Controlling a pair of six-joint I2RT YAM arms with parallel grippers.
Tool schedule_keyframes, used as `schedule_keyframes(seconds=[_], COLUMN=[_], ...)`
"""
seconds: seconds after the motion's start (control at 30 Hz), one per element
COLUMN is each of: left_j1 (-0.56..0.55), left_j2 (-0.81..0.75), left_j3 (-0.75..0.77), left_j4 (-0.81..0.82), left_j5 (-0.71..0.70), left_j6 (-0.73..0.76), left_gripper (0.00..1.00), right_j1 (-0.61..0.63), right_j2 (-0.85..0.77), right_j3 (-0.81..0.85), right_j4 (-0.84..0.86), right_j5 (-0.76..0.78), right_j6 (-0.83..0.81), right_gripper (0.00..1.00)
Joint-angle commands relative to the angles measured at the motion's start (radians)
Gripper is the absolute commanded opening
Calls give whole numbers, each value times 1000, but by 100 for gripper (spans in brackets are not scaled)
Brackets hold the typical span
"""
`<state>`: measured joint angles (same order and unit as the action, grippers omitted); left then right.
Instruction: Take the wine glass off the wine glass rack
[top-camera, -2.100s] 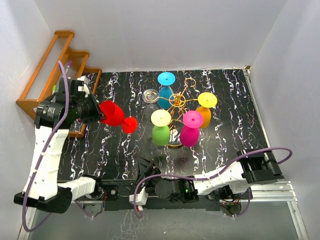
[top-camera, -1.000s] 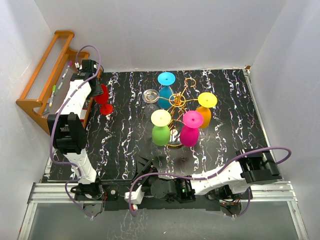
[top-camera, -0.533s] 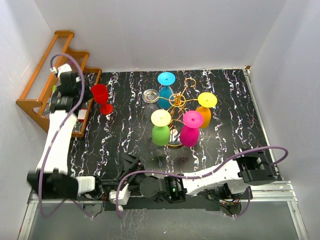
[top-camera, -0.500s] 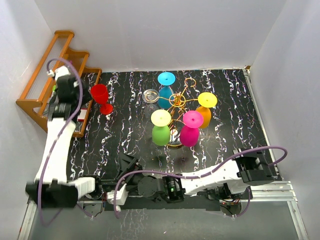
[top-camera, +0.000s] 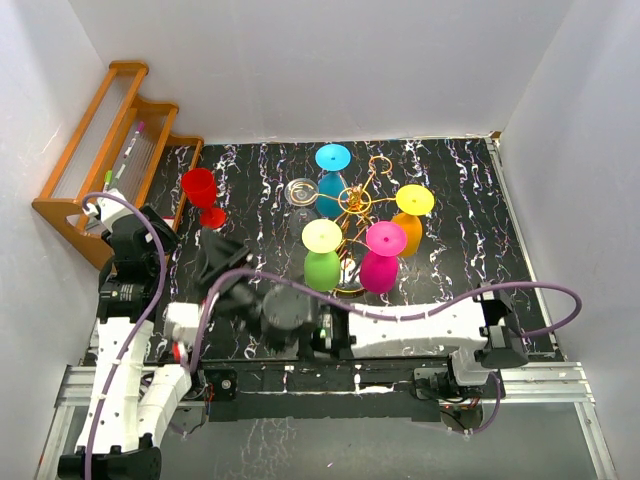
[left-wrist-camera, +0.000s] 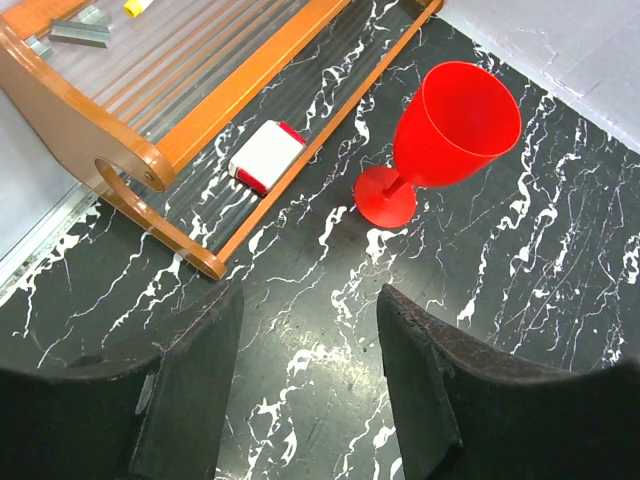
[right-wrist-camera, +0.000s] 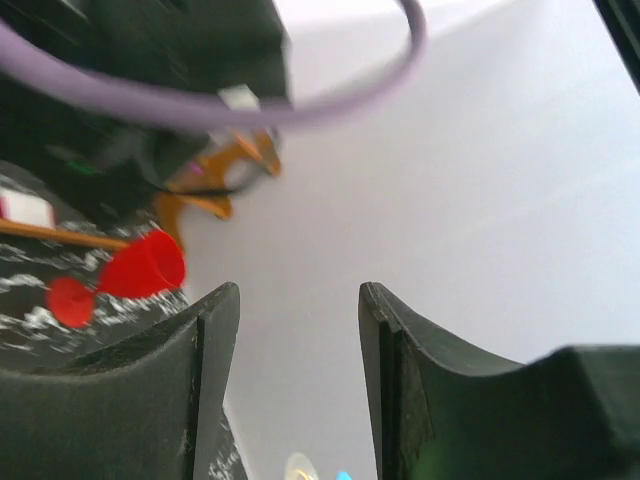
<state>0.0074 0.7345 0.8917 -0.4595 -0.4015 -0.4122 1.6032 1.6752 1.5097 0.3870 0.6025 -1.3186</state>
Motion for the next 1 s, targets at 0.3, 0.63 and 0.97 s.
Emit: schedule_keyframes(seconds=[0.3,0.63,0.97], left_j1=[6,6,6], left_j2=[0,-6,-18], left_j3=[-6,-112,-144], left_j4=[88,172,195], left_j5=[114,274,319], left_j6=[-23,-19,6], left_gripper=[55,55,54], right_j1=[-484,-1232,-1740], right_j2=[-84,28,-275], right_j3=[312,792,222], right_j4=[-258,-1125,-1074], right_j5=[56,-309,-894], right_j6=[477,1465,1788], right_gripper=[55,61,65])
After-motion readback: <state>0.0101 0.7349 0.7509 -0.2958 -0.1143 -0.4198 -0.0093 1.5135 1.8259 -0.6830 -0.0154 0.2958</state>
